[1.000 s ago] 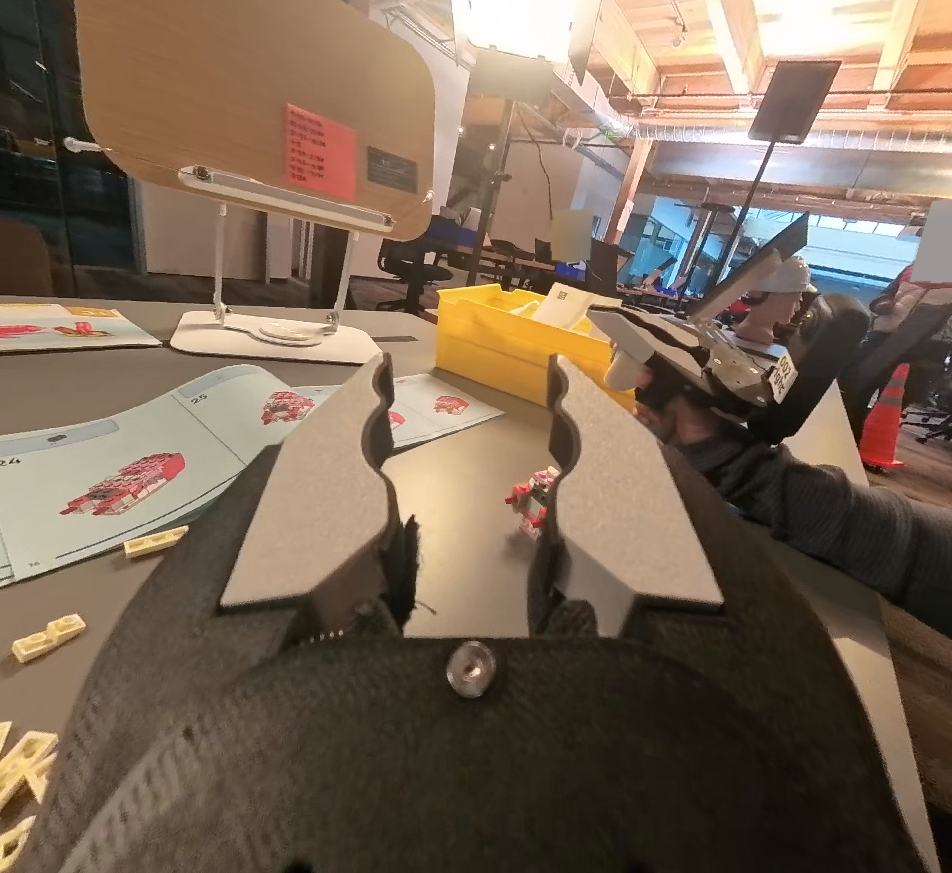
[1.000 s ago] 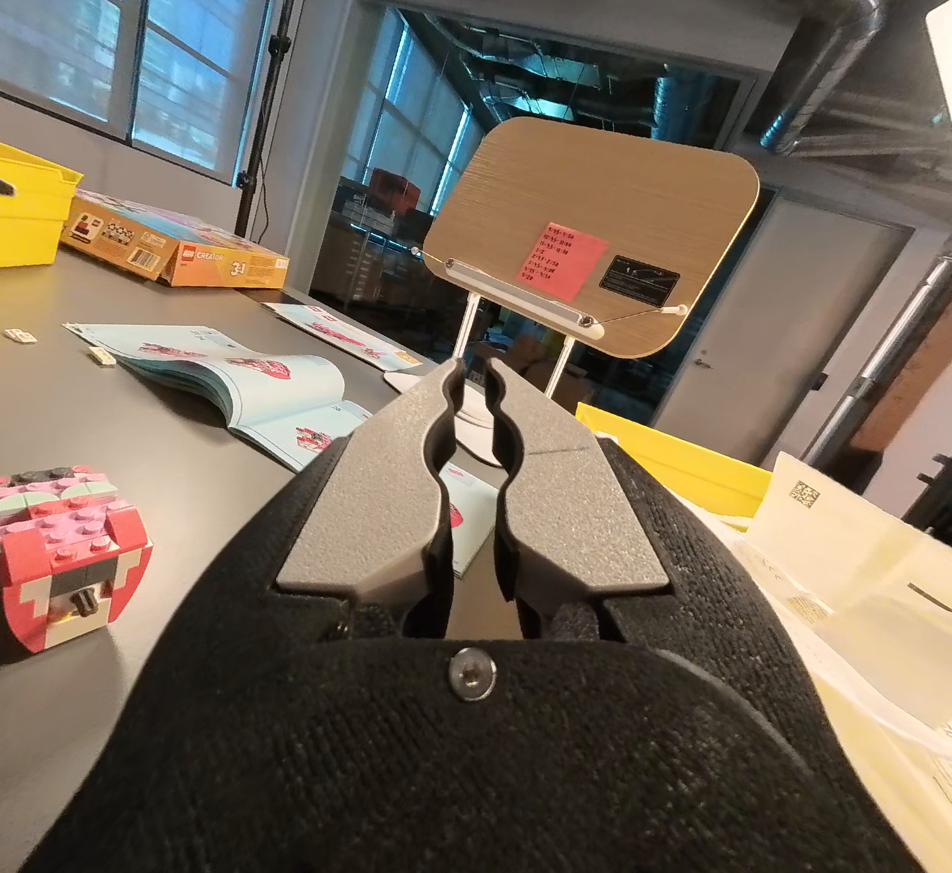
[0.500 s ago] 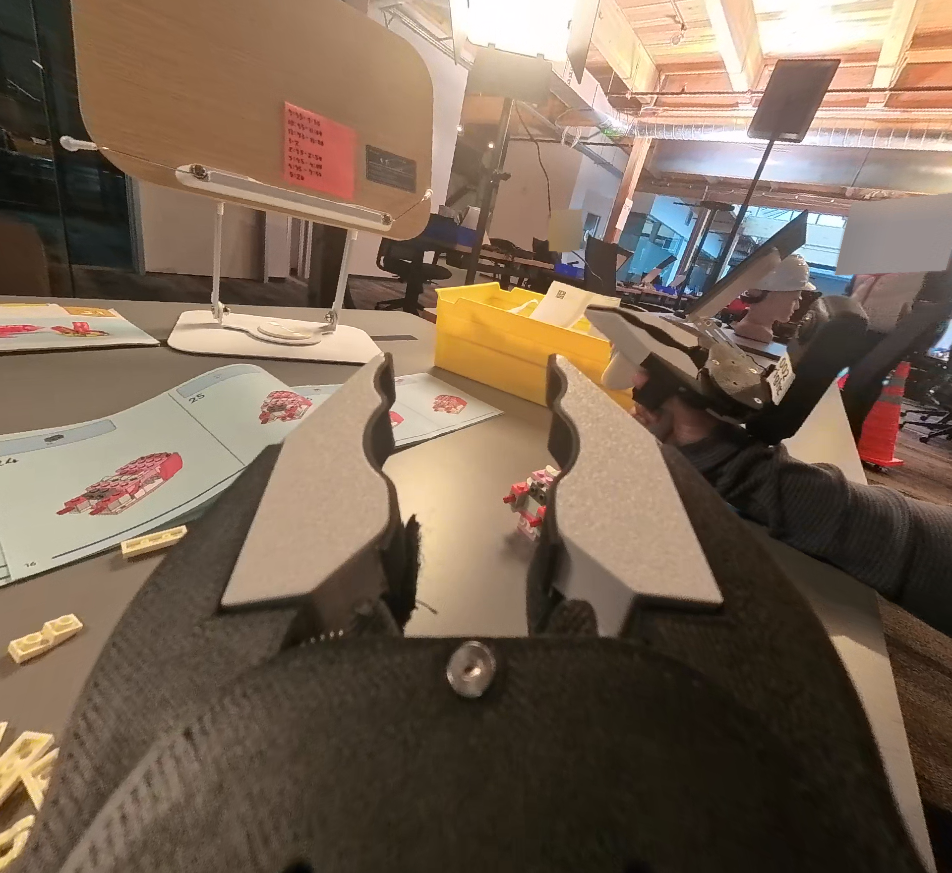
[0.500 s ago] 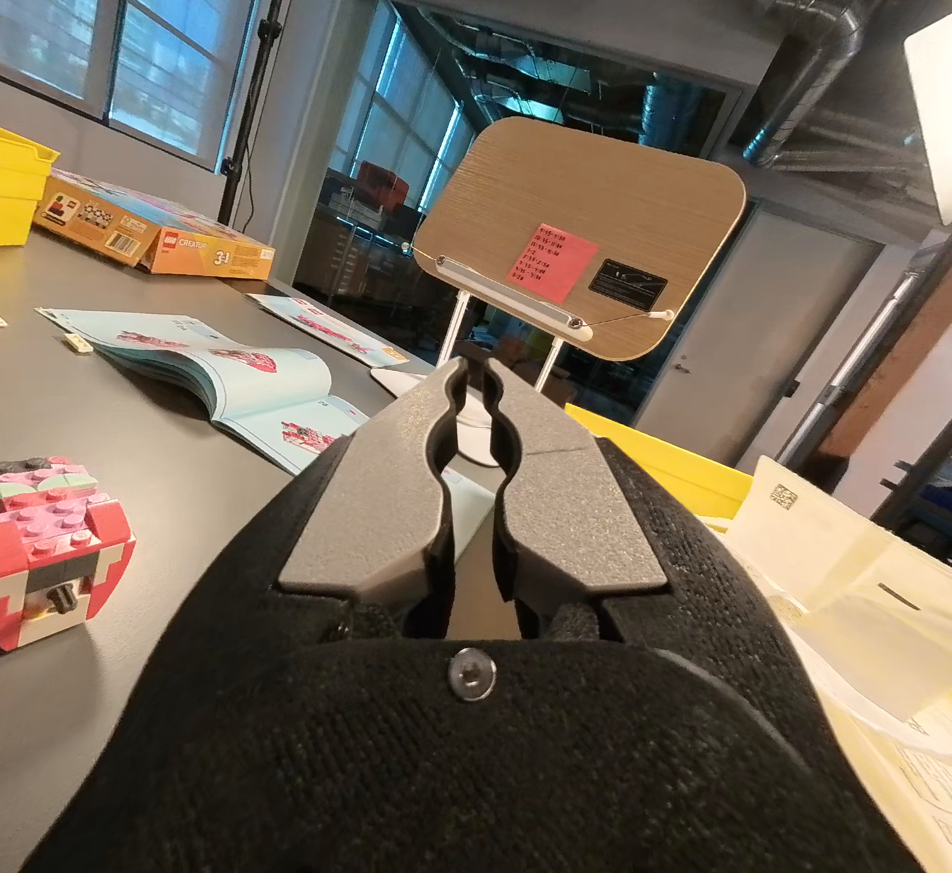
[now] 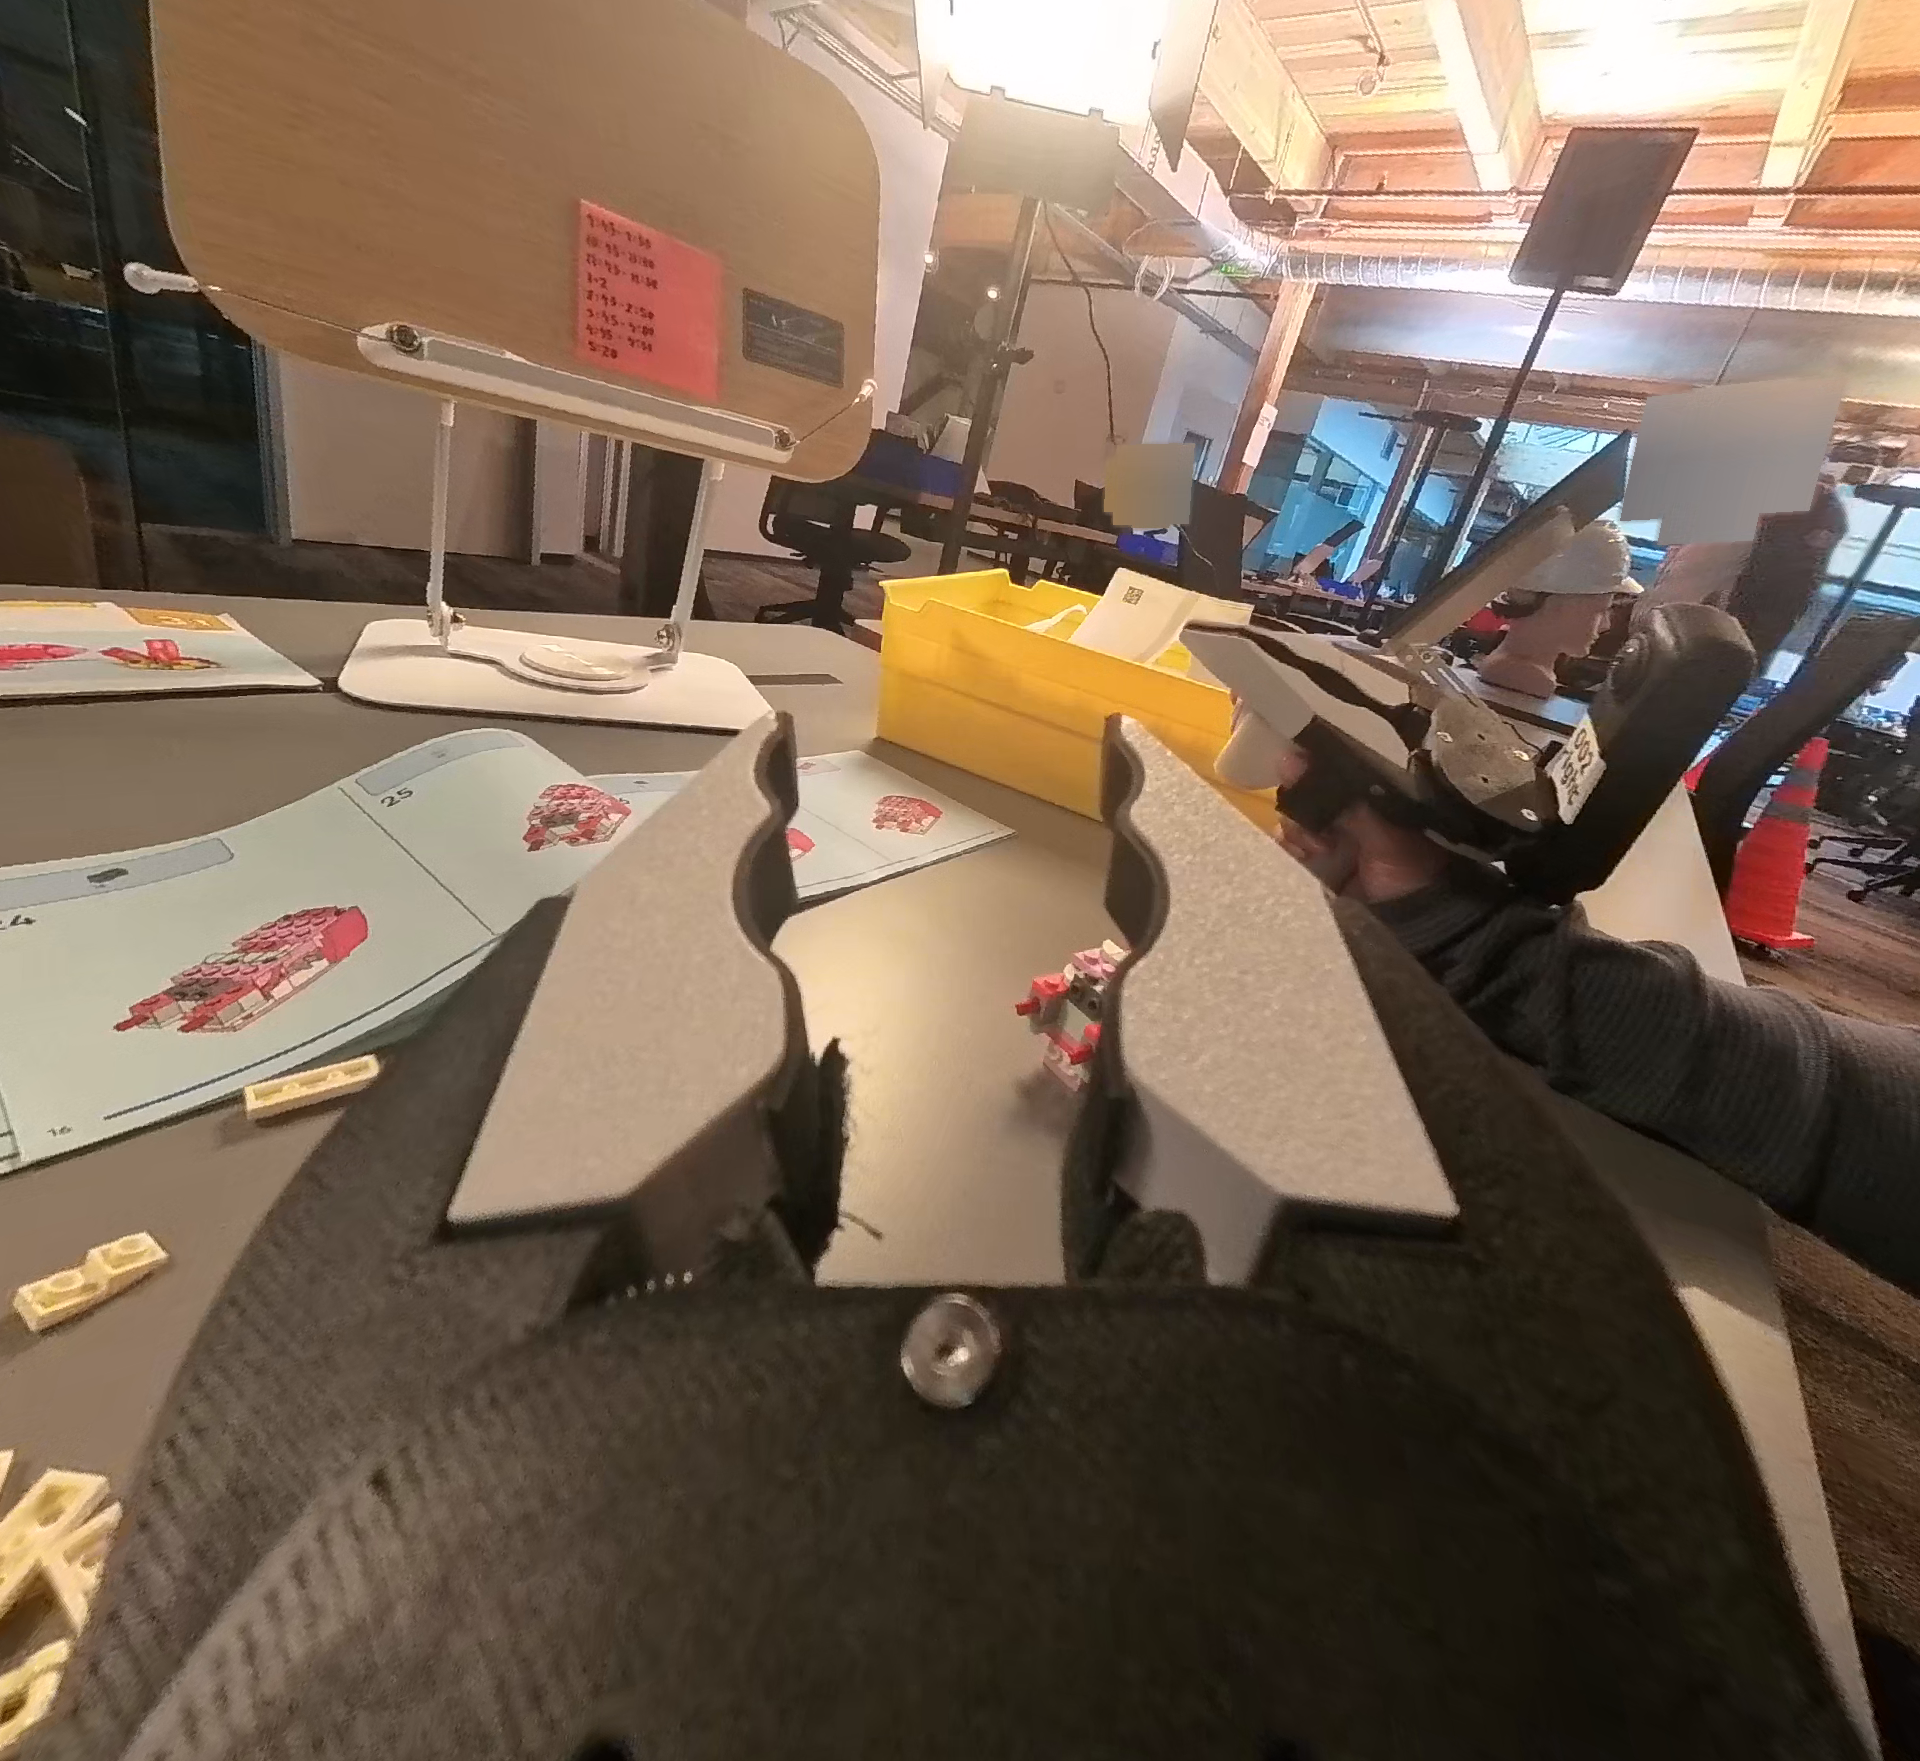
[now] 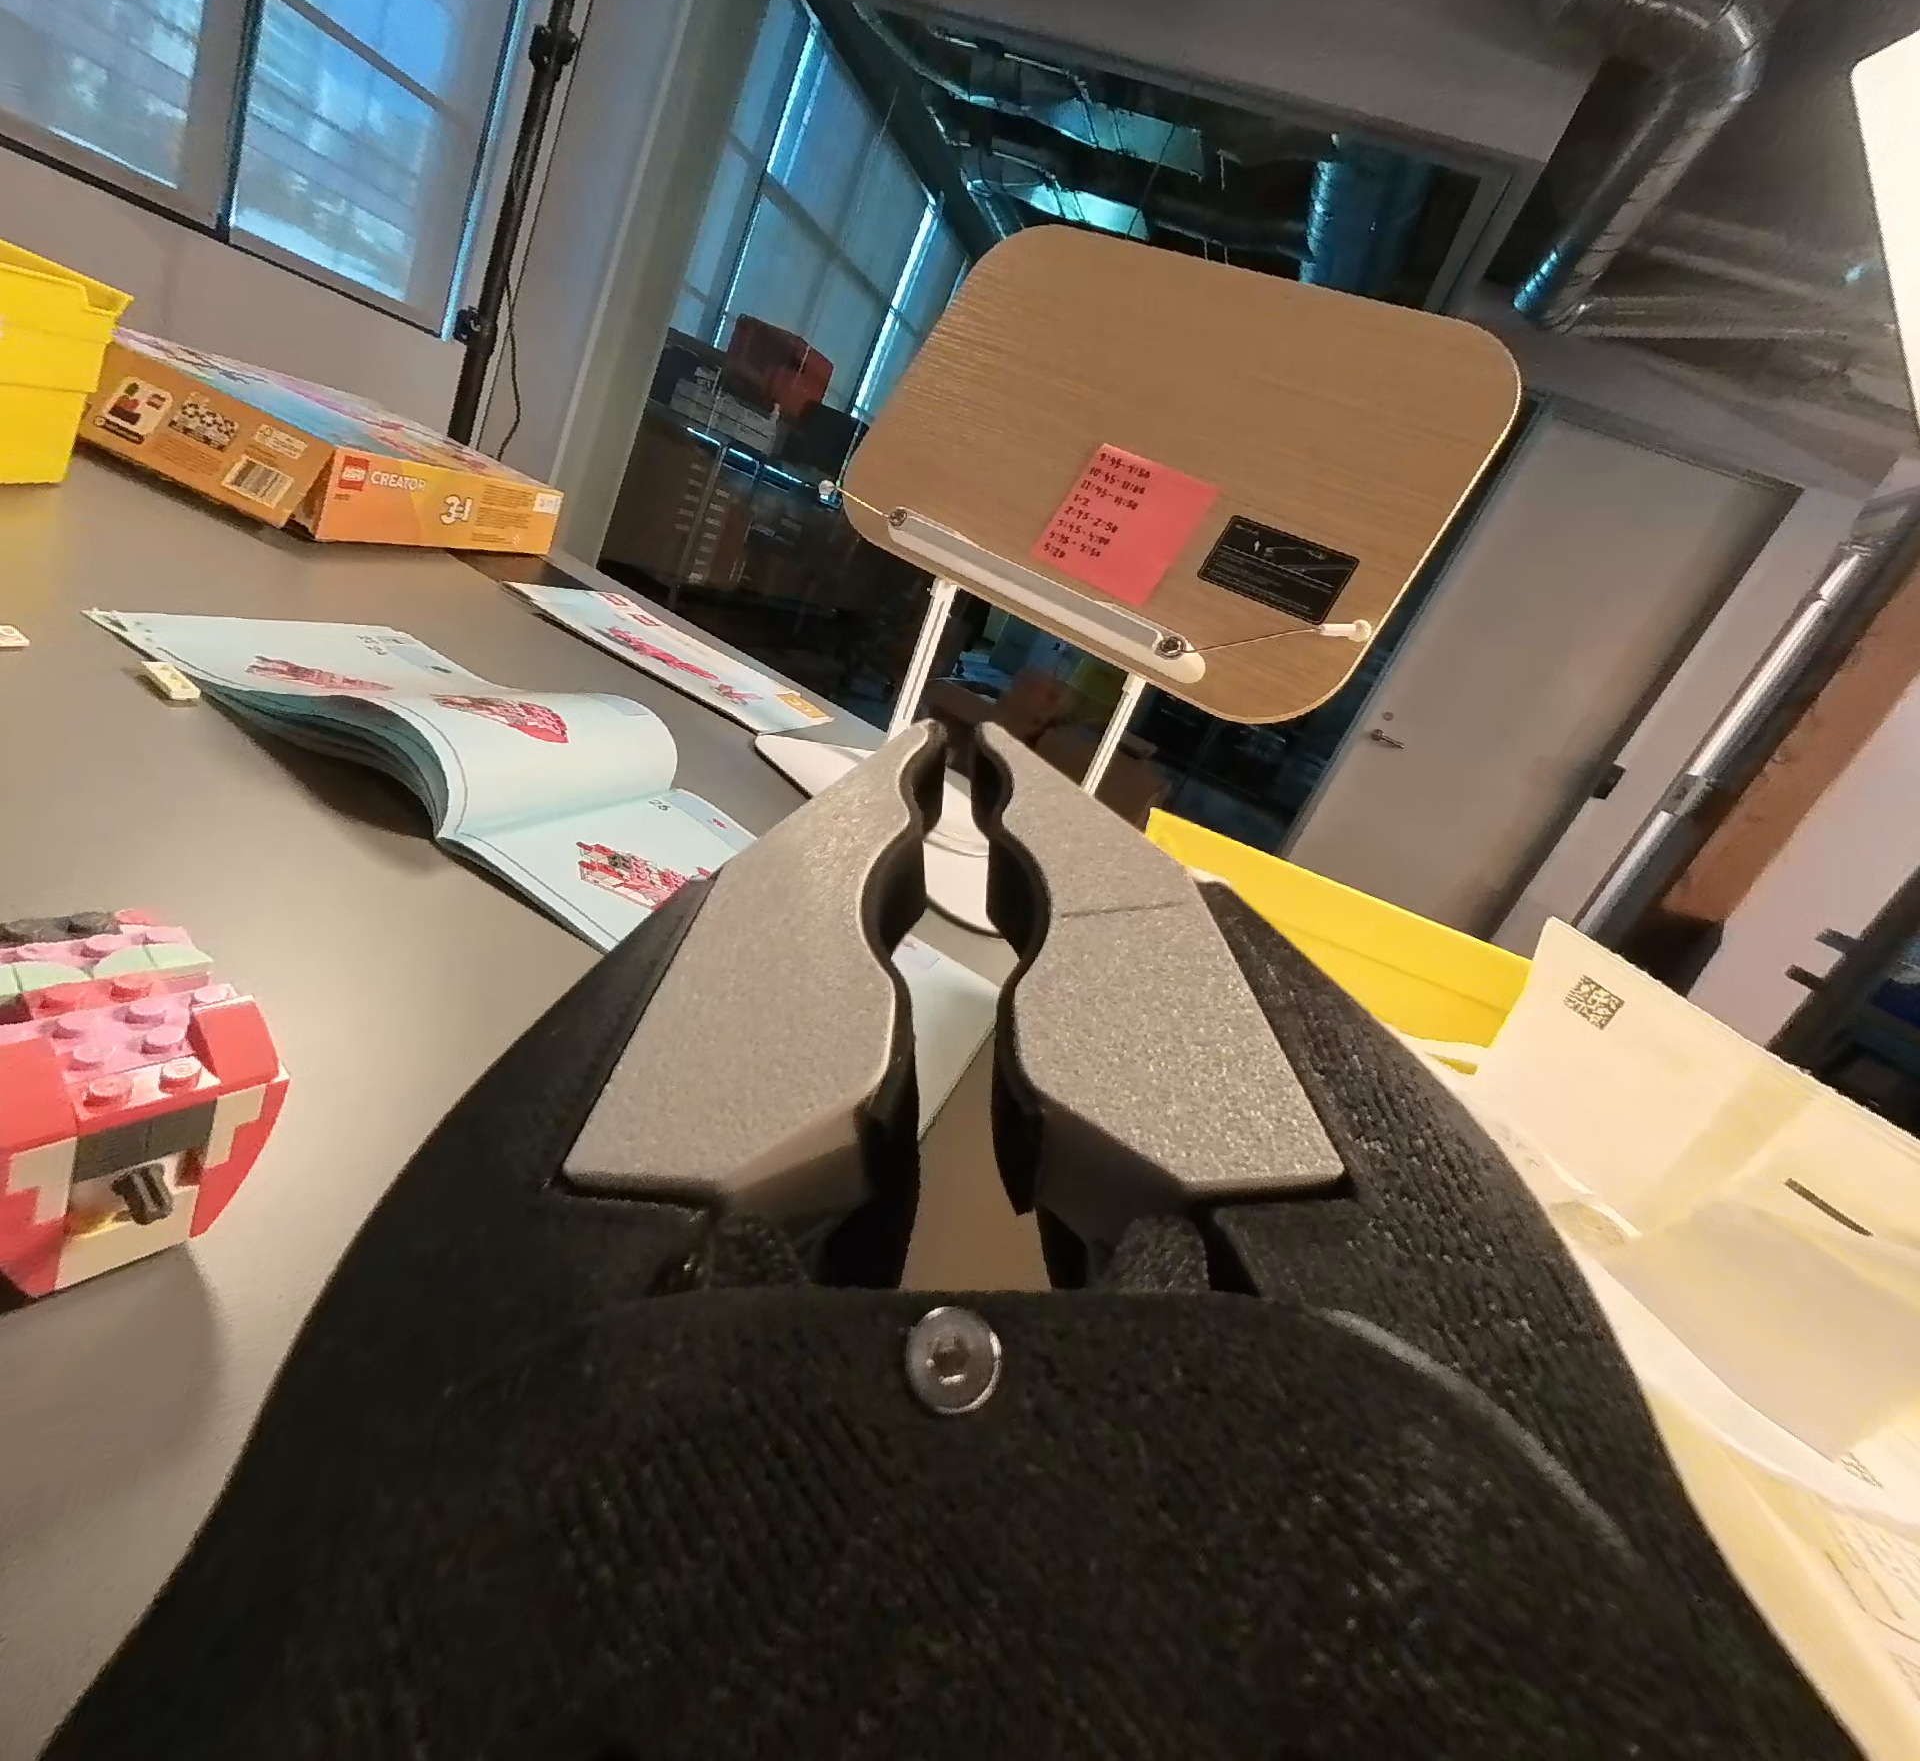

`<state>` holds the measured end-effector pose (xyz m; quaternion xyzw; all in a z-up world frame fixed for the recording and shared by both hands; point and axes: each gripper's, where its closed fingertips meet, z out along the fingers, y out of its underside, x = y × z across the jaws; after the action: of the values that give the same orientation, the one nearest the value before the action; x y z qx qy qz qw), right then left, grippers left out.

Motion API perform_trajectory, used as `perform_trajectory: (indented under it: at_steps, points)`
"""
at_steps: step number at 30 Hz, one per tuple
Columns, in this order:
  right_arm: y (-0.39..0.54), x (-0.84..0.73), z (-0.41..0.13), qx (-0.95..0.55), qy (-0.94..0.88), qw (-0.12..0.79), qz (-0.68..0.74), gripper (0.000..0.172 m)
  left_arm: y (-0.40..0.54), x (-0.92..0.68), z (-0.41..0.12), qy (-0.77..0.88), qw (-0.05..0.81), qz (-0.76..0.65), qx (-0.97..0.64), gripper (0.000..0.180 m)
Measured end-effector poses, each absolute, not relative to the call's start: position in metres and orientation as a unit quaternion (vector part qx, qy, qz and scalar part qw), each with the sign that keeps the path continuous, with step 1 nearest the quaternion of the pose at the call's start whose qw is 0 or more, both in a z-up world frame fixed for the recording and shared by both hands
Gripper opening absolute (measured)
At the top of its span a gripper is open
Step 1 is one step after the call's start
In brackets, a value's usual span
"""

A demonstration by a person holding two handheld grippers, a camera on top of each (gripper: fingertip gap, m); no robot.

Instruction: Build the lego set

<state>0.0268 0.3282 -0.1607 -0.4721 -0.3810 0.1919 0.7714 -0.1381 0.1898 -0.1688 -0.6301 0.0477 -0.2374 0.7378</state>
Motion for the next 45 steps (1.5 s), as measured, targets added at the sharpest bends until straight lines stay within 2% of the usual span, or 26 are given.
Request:
perform_trajectory:
  at_steps: [41,43,45]
  points:
    - [0.331,0.027,-0.163,-0.476,-0.384,0.77,0.184,0.001,0.19,-0.137,-0.168,0.054,0.736,-0.232,-0.634,0.057]
    - [0.332,0.028,-0.163,-0.476,-0.382,0.77,0.183,0.001,0.188,-0.132,-0.166,0.07,0.735,-0.218,-0.639,0.054]
    - [0.333,0.028,-0.164,-0.478,-0.381,0.77,0.182,0.001,0.177,-0.12,-0.157,0.095,0.73,-0.231,-0.636,0.037]
